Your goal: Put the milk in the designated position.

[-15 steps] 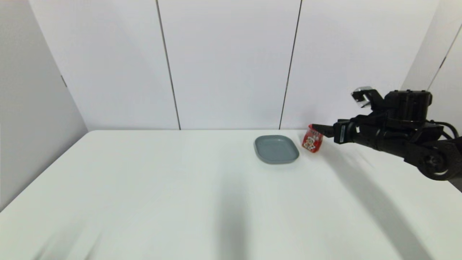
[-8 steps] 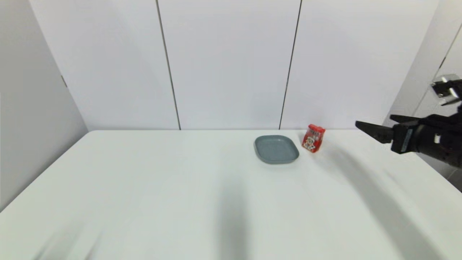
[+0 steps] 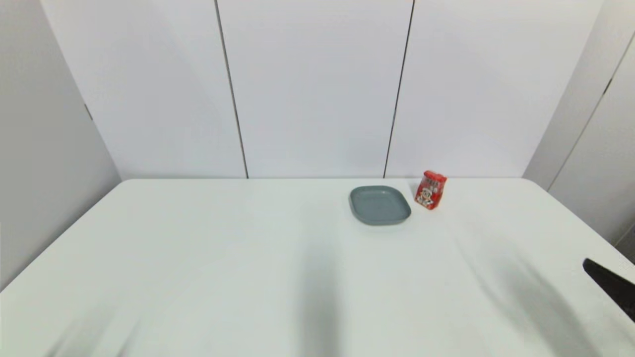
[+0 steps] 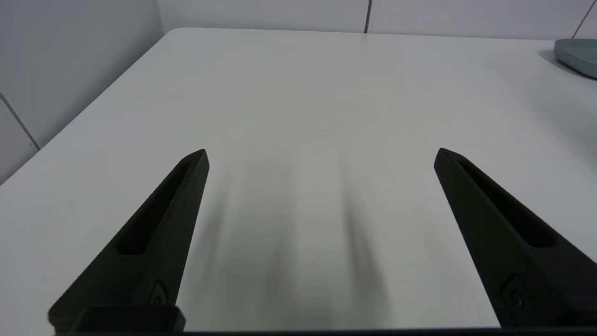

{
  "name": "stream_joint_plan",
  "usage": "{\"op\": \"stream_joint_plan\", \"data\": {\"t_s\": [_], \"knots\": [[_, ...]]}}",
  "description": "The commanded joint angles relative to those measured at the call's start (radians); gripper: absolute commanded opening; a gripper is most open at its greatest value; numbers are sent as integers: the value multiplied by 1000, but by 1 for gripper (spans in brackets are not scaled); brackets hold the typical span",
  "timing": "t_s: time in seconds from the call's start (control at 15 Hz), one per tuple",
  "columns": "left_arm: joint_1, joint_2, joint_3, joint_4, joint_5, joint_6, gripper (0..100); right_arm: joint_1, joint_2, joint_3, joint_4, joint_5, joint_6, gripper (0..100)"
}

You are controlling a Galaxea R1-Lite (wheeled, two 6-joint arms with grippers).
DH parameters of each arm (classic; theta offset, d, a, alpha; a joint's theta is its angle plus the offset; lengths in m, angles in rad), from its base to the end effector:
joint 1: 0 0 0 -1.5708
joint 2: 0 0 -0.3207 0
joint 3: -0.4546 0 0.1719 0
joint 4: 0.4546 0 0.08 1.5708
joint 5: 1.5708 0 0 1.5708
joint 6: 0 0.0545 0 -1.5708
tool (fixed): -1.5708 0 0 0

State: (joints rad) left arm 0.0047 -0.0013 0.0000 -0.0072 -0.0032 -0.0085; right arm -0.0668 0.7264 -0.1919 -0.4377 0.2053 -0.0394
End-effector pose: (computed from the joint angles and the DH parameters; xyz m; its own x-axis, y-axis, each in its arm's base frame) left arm -0.0319 -0.0003 0.0764 1.0000 0.0015 0.0085 -0.0014 1.0000 -0.0085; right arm 0.0649 0.0068 0.1864 0.9859 0.1384 -0.0946 -0.1408 0.9898 -0.0195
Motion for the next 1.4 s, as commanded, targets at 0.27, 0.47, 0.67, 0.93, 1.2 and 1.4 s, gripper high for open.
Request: {"op": "stream_joint_plan", "data": {"t_s": [0.27, 0.47, 0.67, 0.93, 1.2, 1.4], "knots": [[0, 0, 0, 0, 0, -1, 100, 96, -499, 192, 335, -196, 29, 100], [0, 0, 0, 0, 0, -1, 100, 67, -696, 186, 474, -208, 124, 100], [0, 0, 0, 0, 0, -1, 100, 67, -726, 192, 447, -253, 237, 100], [0, 0, 0, 0, 0, -1, 100, 65, -726, 192, 448, -264, 253, 100], [0, 0, 0, 0, 0, -1, 100, 65, -726, 190, 448, -262, 251, 100], [0, 0, 0, 0, 0, -1, 100, 65, -726, 192, 448, -264, 253, 100]]}}
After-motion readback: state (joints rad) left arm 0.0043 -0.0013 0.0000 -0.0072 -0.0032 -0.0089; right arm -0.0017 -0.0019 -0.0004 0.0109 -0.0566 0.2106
